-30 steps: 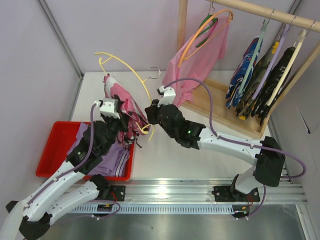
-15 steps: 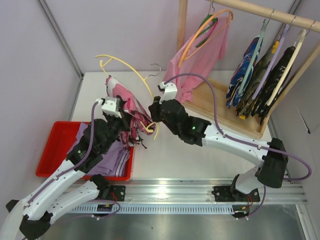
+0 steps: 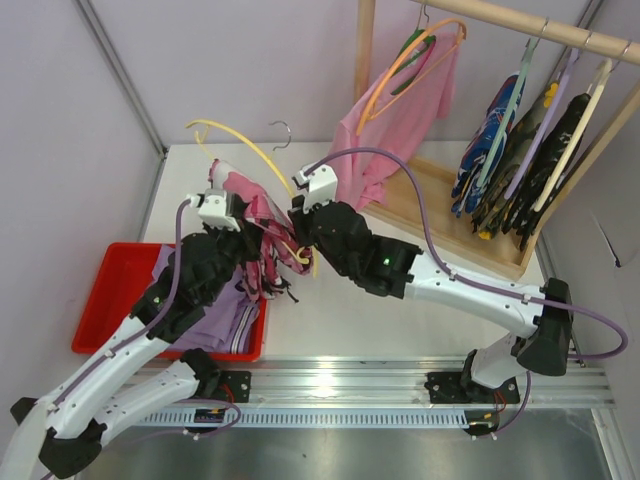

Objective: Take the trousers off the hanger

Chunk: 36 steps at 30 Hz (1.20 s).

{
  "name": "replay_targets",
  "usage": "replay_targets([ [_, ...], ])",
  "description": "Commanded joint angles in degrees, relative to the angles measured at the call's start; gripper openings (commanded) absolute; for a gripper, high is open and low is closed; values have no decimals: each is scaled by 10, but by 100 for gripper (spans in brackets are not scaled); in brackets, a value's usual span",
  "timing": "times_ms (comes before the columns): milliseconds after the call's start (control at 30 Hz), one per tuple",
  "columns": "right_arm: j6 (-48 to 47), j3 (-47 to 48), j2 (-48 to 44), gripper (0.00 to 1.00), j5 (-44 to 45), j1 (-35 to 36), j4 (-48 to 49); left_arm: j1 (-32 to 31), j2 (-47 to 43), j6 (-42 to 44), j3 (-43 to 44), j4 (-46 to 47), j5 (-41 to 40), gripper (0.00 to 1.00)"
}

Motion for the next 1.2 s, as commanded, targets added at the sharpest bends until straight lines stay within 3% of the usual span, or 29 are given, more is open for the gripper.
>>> replay_targets([
  [0,-48,53,-9,0,10,25,-33,9,-9,-18,46,116,-70,8],
  [167,-77,108,21,0,45,53,-80,9,-2,-18,44,169,-51,13],
  [300,-85,115,21,0,22,57,-87,9,15,-11,52,167,-52,13],
  [467,-102,125,24,0,31,61,-112,9,-23,2,-4,256,12,12],
  [633,-131,142,46,0,49,61,-149,9,-69,-1,-32,302,-2,13],
  [800,-85,191,87,0,28,58,-230,9,-105,11,-89,411,6,10],
  [933,-58,227,119,0,25,55,-296,9,-99,54,-98,439,50,8],
  [1167,3,175,86,0,-47,4,-286,9,-118,105,-111,457,95,9],
])
